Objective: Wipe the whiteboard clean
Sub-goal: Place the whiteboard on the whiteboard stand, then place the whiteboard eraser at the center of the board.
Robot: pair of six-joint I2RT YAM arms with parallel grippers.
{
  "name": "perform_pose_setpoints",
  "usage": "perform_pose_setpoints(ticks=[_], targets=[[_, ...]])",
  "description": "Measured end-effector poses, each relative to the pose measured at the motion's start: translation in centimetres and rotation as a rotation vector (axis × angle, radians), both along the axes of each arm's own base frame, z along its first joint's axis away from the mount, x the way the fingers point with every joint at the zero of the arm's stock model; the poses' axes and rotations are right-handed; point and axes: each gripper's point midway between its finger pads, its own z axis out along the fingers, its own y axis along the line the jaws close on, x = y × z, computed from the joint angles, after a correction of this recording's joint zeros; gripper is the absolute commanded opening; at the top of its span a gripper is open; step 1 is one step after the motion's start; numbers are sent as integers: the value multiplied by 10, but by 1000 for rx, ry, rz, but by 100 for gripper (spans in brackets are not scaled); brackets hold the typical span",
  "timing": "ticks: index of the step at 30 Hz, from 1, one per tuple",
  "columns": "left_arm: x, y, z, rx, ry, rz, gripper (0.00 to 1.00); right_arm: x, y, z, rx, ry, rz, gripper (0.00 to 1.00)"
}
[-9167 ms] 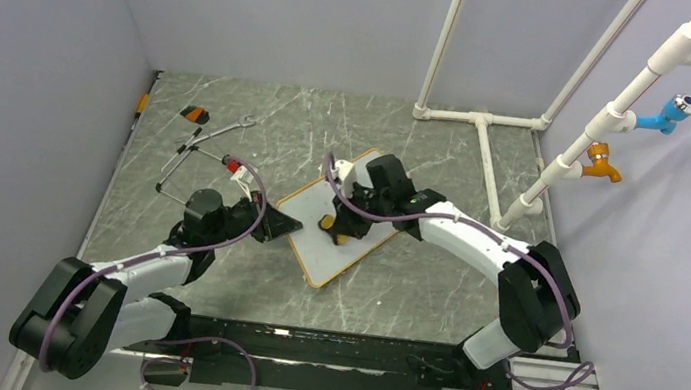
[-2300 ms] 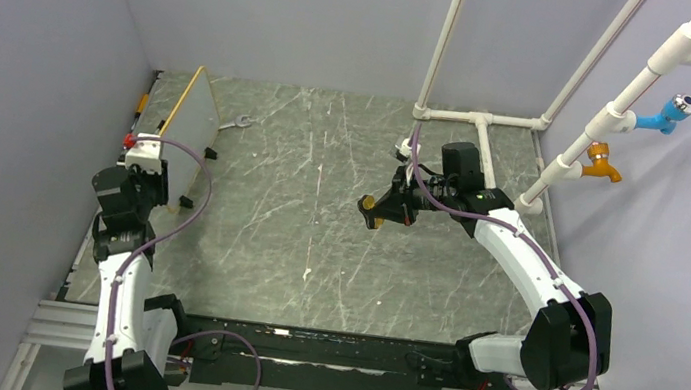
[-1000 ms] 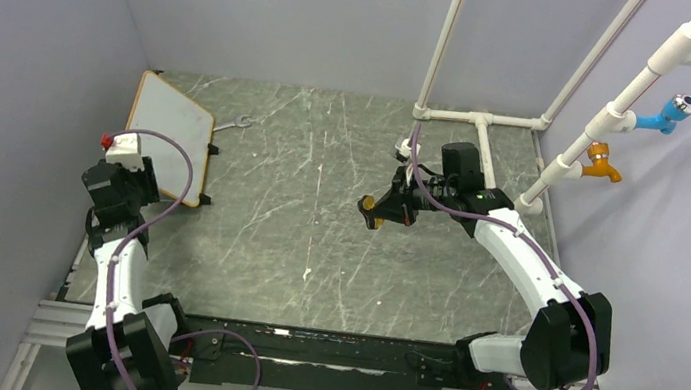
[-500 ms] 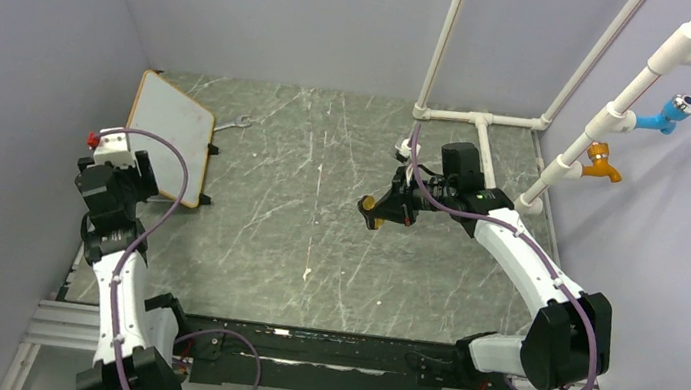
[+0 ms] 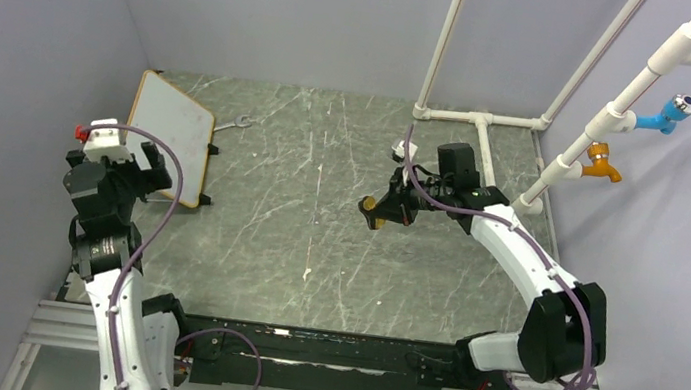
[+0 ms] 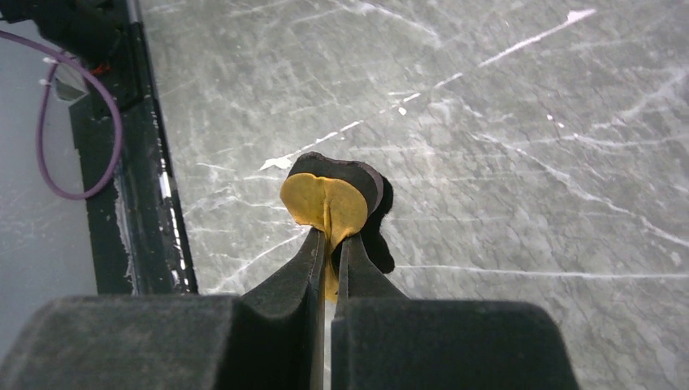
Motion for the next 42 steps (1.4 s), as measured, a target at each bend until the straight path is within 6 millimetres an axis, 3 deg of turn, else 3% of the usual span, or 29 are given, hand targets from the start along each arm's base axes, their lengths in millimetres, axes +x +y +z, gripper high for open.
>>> perform_pose_setpoints(ticks=[3, 8, 16, 20, 23, 26, 29, 32, 33, 42], targets=[[1, -20, 7, -62, -20, -63, 99, 8, -4, -13, -43, 11, -35, 0], [2, -62, 2, -173, -6, -220, 99, 31, -18, -44, -170, 37, -131, 0], [1, -121, -6, -256, 31, -487, 99, 79, -62, -100, -440, 64, -342, 0], [1, -144, -18, -235, 77, -583, 99, 94, -89, -123, -554, 78, -436, 8], [-2, -153, -36, -231, 121, -614, 99, 105, -110, -134, -611, 92, -496, 20], [-6, -153, -50, -234, 149, -608, 99, 110, -121, -142, -636, 109, -524, 52], [-10, -152, -50, -223, 141, -604, 99, 111, -128, -148, -647, 123, -530, 79], [-11, -151, -46, -212, 120, -603, 99, 111, -129, -147, -648, 122, -526, 89], [-11, -151, -45, -211, 117, -603, 99, 112, -129, -146, -645, 122, -524, 98], [-11, -153, -47, -218, 126, -611, 99, 111, -124, -124, -566, 103, -503, 100]])
